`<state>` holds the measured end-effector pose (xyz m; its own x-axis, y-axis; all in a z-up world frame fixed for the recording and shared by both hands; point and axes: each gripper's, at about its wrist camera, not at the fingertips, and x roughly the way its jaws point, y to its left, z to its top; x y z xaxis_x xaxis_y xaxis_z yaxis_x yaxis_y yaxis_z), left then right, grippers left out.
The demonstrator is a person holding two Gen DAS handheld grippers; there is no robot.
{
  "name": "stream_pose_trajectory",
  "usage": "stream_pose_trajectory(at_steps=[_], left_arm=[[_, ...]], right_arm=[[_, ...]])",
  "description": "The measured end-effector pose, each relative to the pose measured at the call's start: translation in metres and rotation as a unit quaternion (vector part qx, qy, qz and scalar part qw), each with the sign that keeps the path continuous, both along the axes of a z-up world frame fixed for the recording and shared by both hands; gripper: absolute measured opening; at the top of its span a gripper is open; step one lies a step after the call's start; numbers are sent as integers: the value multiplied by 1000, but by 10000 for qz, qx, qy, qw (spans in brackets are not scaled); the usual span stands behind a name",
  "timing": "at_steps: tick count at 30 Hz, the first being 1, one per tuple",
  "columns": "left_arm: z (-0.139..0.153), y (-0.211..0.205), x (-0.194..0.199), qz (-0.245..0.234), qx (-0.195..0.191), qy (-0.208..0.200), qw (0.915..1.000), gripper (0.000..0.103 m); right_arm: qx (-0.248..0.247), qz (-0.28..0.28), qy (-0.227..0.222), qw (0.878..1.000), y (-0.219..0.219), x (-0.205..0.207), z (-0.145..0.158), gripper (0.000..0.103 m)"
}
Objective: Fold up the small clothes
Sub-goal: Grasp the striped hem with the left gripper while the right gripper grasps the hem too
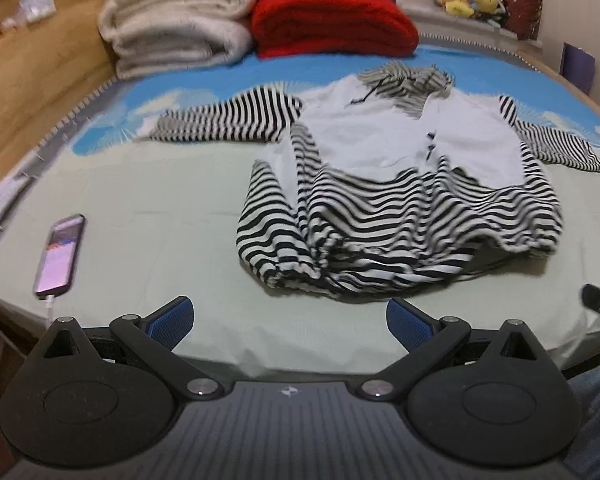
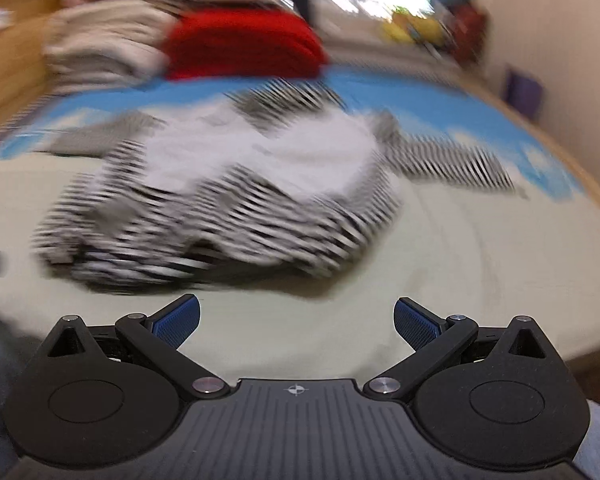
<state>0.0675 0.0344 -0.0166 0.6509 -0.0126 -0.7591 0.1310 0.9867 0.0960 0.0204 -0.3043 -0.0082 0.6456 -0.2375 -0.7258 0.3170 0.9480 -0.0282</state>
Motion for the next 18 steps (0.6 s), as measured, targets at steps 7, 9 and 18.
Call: stream_pose_trajectory(at_steps=[7,9,18], left_arm=[[-43,27,95,187,-383,714,9965,103],[-60,23,113,111,-521,1031,9932,103],[-98,10,174,-76,-994,1734,9798,103]], right_arm=[[812,-323,564,9946,-70,59,-77,88],[467,31,514,9976,-53,70,-84,89],[-52,1644,-490,9852,-28,187,-22,10]])
